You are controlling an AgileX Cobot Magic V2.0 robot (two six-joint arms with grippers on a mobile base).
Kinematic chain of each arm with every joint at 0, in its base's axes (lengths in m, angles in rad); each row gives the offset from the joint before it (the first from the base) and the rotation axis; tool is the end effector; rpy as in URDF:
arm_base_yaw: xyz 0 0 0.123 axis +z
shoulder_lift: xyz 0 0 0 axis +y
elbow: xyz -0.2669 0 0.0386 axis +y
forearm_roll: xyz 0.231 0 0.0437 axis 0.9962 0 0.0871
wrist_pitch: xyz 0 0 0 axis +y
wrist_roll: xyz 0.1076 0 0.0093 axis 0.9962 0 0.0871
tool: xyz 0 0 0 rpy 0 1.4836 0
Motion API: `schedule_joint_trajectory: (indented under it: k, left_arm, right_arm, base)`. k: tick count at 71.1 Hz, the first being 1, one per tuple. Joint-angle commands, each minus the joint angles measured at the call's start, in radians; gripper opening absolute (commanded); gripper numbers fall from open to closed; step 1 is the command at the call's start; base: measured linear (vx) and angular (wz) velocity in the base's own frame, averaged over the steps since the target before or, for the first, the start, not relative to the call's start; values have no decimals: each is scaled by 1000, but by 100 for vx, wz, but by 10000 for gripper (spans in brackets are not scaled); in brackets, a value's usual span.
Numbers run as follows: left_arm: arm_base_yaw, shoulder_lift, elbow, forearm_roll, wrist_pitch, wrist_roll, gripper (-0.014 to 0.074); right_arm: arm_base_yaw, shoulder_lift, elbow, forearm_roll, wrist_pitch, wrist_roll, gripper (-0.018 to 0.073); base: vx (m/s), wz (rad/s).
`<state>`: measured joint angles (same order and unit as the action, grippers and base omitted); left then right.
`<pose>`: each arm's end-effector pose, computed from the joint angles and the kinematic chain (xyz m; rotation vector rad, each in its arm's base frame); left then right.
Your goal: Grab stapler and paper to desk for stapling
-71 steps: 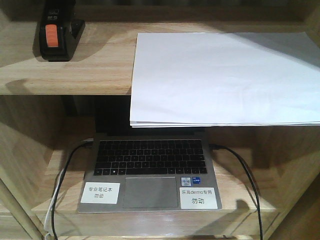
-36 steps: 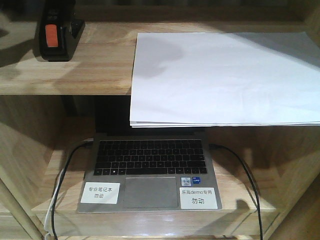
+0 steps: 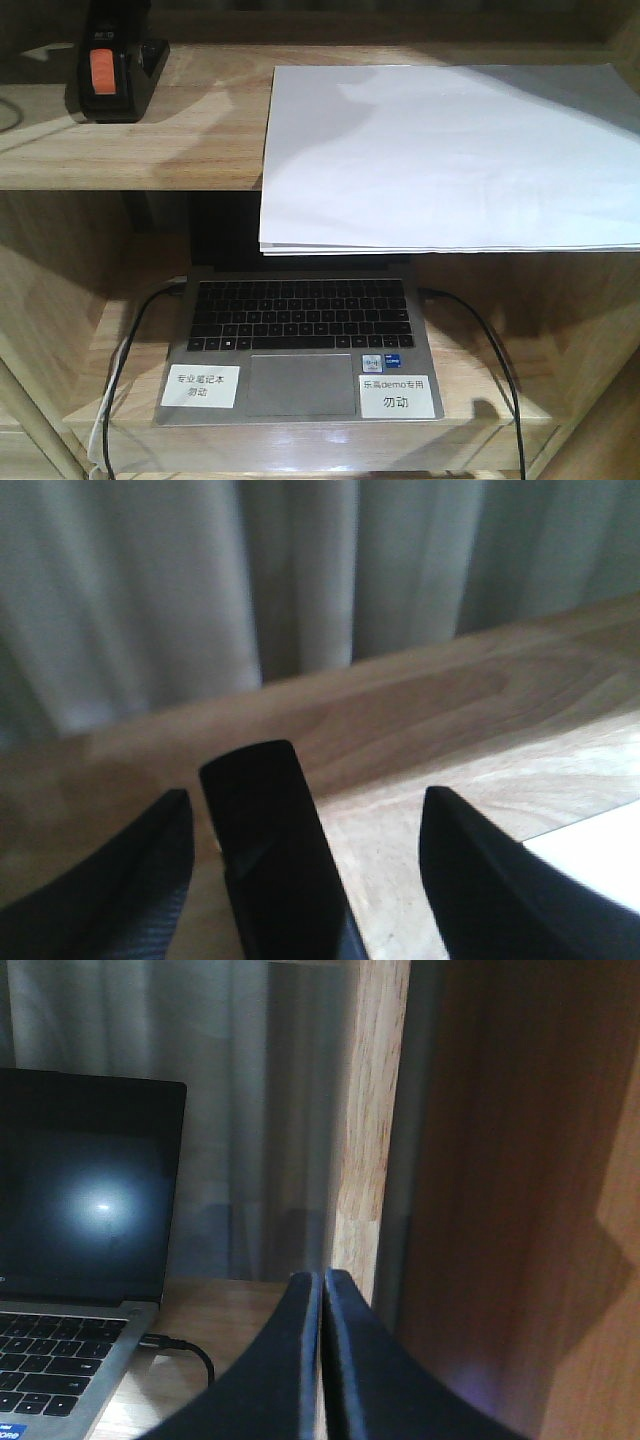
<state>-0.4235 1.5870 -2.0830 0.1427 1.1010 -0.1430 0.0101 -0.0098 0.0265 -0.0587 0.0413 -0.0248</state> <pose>0.2960 -0.1184 0.4849 0.2817 2.0654 -0.1734 0.0724 0.0005 0.2019 -0.0702 1.5402 -0.0601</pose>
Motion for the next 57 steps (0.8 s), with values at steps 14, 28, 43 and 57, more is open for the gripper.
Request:
schedule_joint_trajectory:
  k: [14,28,43,57]
  left_arm:
    - [-6,7,-80,59,53,-53,471]
    - [-6,42,-80,57,117,-57,471]
    - [-6,65,-81,56,145,-75,470]
    - [-6,68,-81,48,145,-77,402]
  right_arm:
    - [-1,-10,5,-3,-70,-3,-10]
    - [-1,-10,5,-3,-70,-3,-10]
    - [-1,-11,5,-3,-70,-3,-10]
    - [-1,-11,5,-3,-70,-3,-10]
  base:
    - [0,0]
    - [0,0]
    - [0,0]
    - [0,0]
